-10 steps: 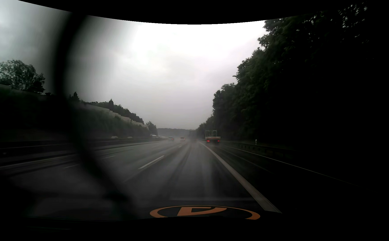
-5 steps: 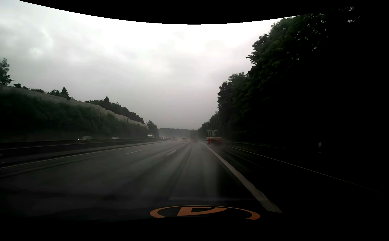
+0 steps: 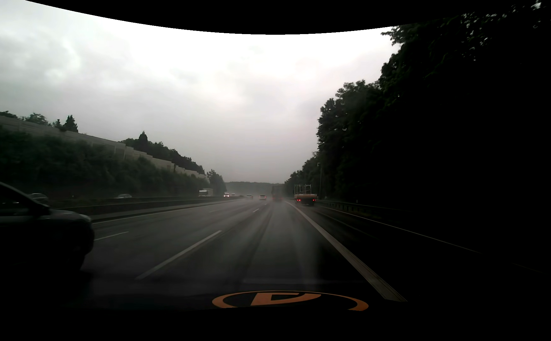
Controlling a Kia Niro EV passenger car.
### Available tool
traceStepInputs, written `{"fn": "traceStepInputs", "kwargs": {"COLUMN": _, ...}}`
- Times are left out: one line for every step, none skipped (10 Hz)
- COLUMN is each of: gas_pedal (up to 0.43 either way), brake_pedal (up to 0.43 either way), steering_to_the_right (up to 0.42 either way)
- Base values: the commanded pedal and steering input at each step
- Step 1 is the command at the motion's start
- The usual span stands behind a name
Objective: Follow the waypoints while adhering to traffic rules and regulations
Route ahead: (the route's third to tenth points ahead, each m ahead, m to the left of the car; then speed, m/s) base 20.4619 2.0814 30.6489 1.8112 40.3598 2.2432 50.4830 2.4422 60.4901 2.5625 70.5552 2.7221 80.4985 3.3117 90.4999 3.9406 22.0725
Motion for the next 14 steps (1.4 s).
{"fn": "traceStepInputs", "kwargs": {"gas_pedal": 0.079, "brake_pedal": 0.000, "steering_to_the_right": -0.005}}
{"fn": "traceStepInputs", "kwargs": {"gas_pedal": 0.079, "brake_pedal": 0.000, "steering_to_the_right": -0.005}}
{"fn": "traceStepInputs", "kwargs": {"gas_pedal": 0.079, "brake_pedal": 0.000, "steering_to_the_right": -0.005}}
{"fn": "traceStepInputs", "kwargs": {"gas_pedal": 0.079, "brake_pedal": 0.000, "steering_to_the_right": -0.004}}
{"fn": "traceStepInputs", "kwargs": {"gas_pedal": 0.079, "brake_pedal": 0.000, "steering_to_the_right": -0.002}}
{"fn": "traceStepInputs", "kwargs": {"gas_pedal": 0.067, "brake_pedal": 0.000, "steering_to_the_right": 0.000}}
{"fn": "traceStepInputs", "kwargs": {"gas_pedal": 0.059, "brake_pedal": 0.000, "steering_to_the_right": 0.002}}
{"fn": "traceStepInputs", "kwargs": {"gas_pedal": 0.059, "brake_pedal": 0.000, "steering_to_the_right": 0.002}}
{"fn": "traceStepInputs", "kwargs": {"gas_pedal": 0.039, "brake_pedal": 0.000, "steering_to_the_right": 0.002}}
{"fn": "traceStepInputs", "kwargs": {"gas_pedal": 0.039, "brake_pedal": 0.000, "steering_to_the_right": 0.002}}
{"fn": "traceStepInputs", "kwargs": {"gas_pedal": 0.039, "brake_pedal": 0.000, "steering_to_the_right": 0.002}}
{"fn": "traceStepInputs", "kwargs": {"gas_pedal": 0.020, "brake_pedal": 0.000, "steering_to_the_right": 0.001}}
{"fn": "traceStepInputs", "kwargs": {"gas_pedal": 0.000, "brake_pedal": 0.000, "steering_to_the_right": 0.000}}
{"fn": "traceStepInputs", "kwargs": {"gas_pedal": 0.000, "brake_pedal": 0.000, "steering_to_the_right": 0.000}}
